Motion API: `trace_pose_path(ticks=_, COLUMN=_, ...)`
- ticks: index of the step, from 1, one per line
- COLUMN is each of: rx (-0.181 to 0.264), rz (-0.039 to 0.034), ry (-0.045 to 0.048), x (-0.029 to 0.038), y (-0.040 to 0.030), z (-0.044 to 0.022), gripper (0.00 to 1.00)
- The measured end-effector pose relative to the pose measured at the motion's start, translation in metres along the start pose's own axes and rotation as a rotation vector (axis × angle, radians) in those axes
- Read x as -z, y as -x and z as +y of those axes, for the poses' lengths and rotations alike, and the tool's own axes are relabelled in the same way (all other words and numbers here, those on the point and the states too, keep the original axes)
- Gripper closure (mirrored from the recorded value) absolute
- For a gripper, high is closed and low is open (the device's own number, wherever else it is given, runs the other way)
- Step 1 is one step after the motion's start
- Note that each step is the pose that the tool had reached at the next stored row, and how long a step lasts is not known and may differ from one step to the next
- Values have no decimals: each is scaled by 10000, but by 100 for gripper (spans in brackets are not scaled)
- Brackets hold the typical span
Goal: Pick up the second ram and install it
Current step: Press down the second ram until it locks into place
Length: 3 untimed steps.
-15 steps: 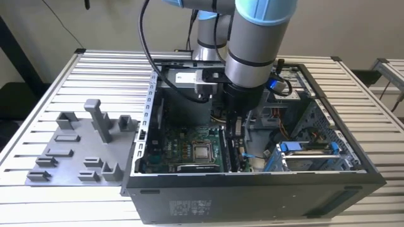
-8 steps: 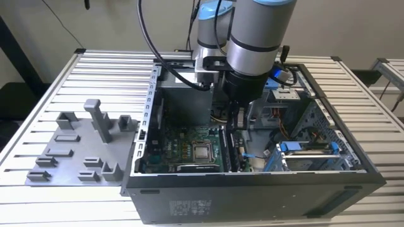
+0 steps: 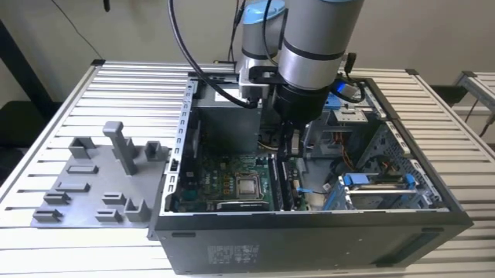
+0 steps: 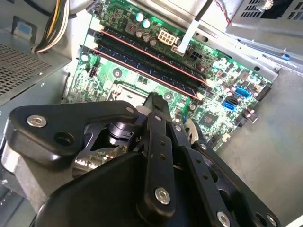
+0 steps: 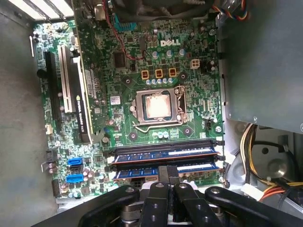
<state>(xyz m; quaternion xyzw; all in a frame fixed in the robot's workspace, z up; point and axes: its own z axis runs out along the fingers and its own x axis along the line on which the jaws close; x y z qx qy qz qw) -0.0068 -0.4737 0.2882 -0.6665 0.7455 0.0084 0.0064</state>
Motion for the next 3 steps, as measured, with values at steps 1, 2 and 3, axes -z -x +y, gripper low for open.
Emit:
trace_pose_path(ticks=1, rx=0, rz=0, ry=1, x=0, y=0, z=0, gripper=89)
trace_pose_path(ticks=2, rx=0, rz=1, ry=3, x=0, y=0, z=0, gripper=89)
trace_pose_path(ticks=3, rx=0, rz=1, ry=4, x=0, y=0, z=0, gripper=89)
